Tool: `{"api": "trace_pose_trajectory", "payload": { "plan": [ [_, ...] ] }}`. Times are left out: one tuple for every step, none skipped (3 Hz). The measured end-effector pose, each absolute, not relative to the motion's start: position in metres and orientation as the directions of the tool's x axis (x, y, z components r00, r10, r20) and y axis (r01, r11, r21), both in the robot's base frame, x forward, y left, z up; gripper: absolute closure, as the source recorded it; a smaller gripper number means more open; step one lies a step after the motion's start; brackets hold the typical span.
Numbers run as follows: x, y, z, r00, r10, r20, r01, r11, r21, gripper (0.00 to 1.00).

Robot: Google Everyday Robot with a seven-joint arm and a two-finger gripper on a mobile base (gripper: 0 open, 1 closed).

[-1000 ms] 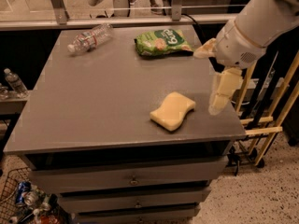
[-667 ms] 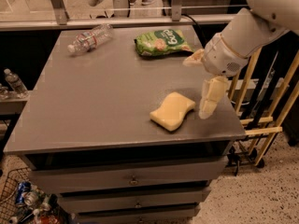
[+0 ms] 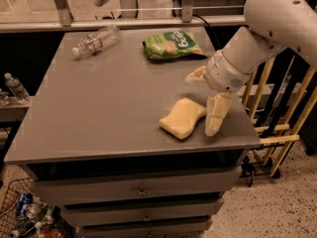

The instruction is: Move sponge near green rice chip bag

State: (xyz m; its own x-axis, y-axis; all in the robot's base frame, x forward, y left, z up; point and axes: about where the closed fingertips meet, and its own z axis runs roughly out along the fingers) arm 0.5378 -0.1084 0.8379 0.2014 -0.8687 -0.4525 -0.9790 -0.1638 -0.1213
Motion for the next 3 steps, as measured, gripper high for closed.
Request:
{"api": "trace_pose_trajectory", "payload": {
  "plan": [
    [0.5358, -0.1065, 0.8304, 0.212, -0.867, -0.451, -0.977, -0.180, -0.112, 0.19],
    [0.5355, -0.1043, 0.8256, 0.218, -0.866, -0.449, -0.976, -0.190, -0.107, 0.41],
    [0.5368, -0.1067, 0.8274, 0.213, -0.868, -0.448, -0.977, -0.182, -0.112, 0.65]
  ]
}}
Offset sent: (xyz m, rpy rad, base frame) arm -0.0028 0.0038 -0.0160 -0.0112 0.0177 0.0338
